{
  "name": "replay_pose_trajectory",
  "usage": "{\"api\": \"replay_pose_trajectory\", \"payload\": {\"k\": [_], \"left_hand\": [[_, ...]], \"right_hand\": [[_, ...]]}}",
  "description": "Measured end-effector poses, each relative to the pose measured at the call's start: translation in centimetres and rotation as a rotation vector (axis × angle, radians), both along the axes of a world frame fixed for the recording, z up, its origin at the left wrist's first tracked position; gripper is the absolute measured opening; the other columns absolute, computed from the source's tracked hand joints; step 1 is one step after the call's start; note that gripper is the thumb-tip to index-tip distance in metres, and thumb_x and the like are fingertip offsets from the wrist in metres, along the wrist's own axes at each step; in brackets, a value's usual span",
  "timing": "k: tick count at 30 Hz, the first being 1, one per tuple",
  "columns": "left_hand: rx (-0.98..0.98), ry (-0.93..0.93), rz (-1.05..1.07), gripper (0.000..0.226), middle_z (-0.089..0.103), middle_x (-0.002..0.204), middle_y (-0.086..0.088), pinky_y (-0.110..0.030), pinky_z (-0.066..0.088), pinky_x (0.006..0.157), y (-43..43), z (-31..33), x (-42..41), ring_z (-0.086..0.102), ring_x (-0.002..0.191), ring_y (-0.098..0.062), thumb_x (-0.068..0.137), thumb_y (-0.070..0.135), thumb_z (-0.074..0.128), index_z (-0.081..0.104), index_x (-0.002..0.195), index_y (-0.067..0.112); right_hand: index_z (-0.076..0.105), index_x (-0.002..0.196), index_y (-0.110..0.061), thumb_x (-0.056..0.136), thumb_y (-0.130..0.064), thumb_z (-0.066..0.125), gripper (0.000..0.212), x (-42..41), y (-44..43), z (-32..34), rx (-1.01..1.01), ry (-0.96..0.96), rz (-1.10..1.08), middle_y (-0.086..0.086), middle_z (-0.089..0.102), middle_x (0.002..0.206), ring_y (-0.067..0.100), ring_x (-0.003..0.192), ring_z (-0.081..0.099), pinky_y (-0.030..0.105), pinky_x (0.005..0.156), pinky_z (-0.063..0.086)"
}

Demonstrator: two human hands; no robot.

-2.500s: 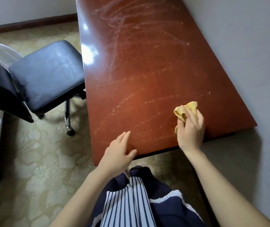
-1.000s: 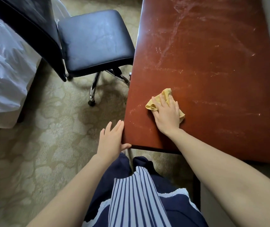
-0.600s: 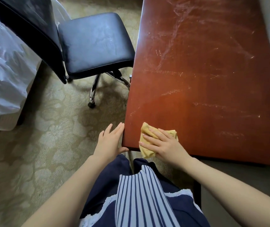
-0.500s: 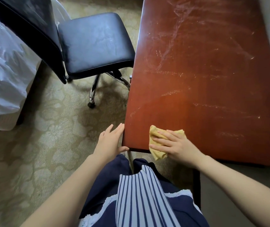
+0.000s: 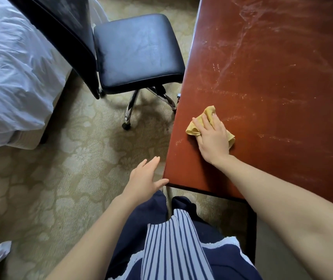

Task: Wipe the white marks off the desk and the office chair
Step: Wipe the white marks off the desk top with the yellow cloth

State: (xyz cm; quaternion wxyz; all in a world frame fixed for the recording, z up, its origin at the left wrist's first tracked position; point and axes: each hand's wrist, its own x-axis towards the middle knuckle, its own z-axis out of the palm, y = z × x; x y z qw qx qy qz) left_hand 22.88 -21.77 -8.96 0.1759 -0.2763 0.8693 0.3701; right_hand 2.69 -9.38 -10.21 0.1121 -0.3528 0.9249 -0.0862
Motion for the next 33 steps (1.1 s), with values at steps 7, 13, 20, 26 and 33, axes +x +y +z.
{"api": "replay_pose_trajectory", "payload": {"k": [7,13,20,26,33], "left_hand": [[-0.051,0.076,0.126,0.06,0.022,0.157,0.002,-0.043,0.016,0.117,-0.5,0.1,-0.3,0.006,0.146,-0.02,0.099,0.037,0.042,0.02,0.151,0.017],[-0.135,0.147,-0.039,0.067,0.006,0.16,-0.002,-0.04,0.009,0.117,0.1,0.6,-4.2,-0.002,0.147,-0.02,0.098,0.041,0.042,0.012,0.152,0.014],[-0.332,0.101,-0.517,0.099,-0.014,0.159,-0.006,-0.048,-0.004,0.116,2.6,0.8,-9.2,-0.016,0.145,-0.024,0.087,0.062,0.048,-0.007,0.151,0.009],[-0.438,0.08,-0.785,0.107,-0.016,0.158,-0.013,-0.053,-0.006,0.114,3.9,0.5,-11.3,-0.017,0.144,-0.031,0.083,0.07,0.045,-0.009,0.149,0.005],[-0.422,0.111,-0.989,0.106,-0.019,0.157,-0.014,-0.048,0.002,0.116,5.2,0.5,-13.7,-0.017,0.144,-0.033,0.085,0.063,0.051,-0.009,0.149,0.005]], "right_hand": [[0.031,0.146,-0.031,0.096,-0.034,0.045,0.052,7.0,-0.2,0.1,-0.015,0.031,0.341,0.002,0.026,0.154,0.024,0.145,0.011,0.043,0.116,0.006],[0.048,0.136,-0.029,0.09,-0.033,0.055,0.047,9.7,6.0,0.1,-0.013,0.033,0.484,0.001,0.048,0.141,0.026,0.135,0.038,0.048,0.109,0.031],[0.058,0.129,-0.02,0.066,-0.012,0.08,0.067,10.1,14.3,0.8,-0.032,0.074,0.191,0.005,0.053,0.136,0.031,0.126,0.048,0.052,0.099,0.04],[0.035,0.141,-0.03,0.086,0.002,0.058,0.068,9.4,20.5,1.8,-0.066,-0.064,-0.482,-0.004,0.032,0.151,0.018,0.142,0.02,0.047,0.112,0.026],[0.031,0.145,-0.034,0.099,-0.024,0.044,0.049,5.8,23.7,2.2,0.132,-0.073,-0.809,-0.006,0.026,0.154,0.02,0.143,0.018,0.041,0.108,0.031]]}}
